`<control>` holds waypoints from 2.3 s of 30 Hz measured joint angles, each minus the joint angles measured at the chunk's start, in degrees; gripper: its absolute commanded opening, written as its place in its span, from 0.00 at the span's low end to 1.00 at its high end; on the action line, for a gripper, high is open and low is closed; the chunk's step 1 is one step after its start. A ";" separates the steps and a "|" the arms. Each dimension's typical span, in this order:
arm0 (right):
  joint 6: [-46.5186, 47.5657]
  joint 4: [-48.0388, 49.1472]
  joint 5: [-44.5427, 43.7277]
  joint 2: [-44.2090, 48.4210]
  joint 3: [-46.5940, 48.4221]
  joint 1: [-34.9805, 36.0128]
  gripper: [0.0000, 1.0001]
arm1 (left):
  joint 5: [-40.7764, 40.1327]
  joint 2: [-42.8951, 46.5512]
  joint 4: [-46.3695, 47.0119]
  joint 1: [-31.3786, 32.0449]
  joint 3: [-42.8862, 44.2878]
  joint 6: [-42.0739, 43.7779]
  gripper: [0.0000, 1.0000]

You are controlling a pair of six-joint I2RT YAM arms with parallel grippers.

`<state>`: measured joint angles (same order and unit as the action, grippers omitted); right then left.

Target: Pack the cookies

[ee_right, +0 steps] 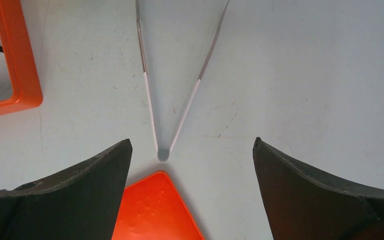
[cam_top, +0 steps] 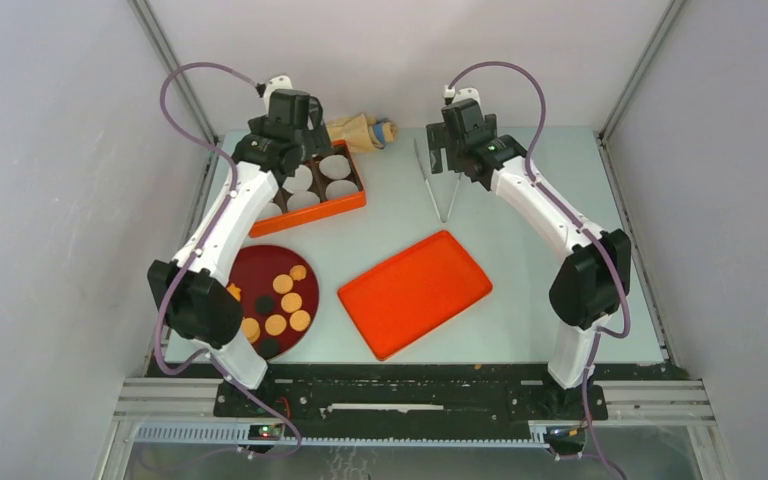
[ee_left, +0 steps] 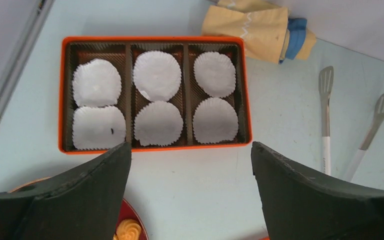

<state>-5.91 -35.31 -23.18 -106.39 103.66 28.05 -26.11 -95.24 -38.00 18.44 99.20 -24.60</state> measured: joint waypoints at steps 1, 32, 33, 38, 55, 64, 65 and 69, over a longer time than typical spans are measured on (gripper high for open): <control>-0.17 -0.17 0.26 0.11 -0.04 -0.20 1.00 | 0.66 -0.09 -0.39 -0.24 0.00 -0.52 0.75; -8.81 0.57 23.30 8.59 -16.13 -2.80 1.00 | 6.25 -32.33 -10.36 -1.44 12.33 -4.96 0.60; -8.85 0.76 23.61 8.59 -16.13 -2.80 1.00 | 6.43 -32.33 -10.32 -1.38 12.22 -4.96 0.61; -9.38 1.55 24.87 8.59 -16.13 -2.80 1.00 | 8.33 -32.63 -10.12 -0.55 12.33 -4.72 0.55; -10.08 1.81 25.22 11.19 -17.05 -3.69 1.00 | 16.52 -37.64 -9.75 11.39 15.87 -3.65 0.49; -10.60 1.70 24.50 14.01 -20.06 -4.72 1.00 | 26.29 -38.18 -6.97 20.46 13.97 -4.00 0.48; -10.75 1.55 24.41 14.82 -20.85 -5.01 1.00 | 26.99 -38.16 -6.14 20.79 12.90 -4.04 0.48; -11.04 1.18 24.00 17.64 -22.34 -6.12 1.00 | 28.48 -35.36 -3.48 21.59 8.50 -4.44 0.50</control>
<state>-16.95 -34.13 0.82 -88.75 81.32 21.93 2.37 -130.61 -41.47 40.03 107.70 -29.04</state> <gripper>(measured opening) 0.993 0.483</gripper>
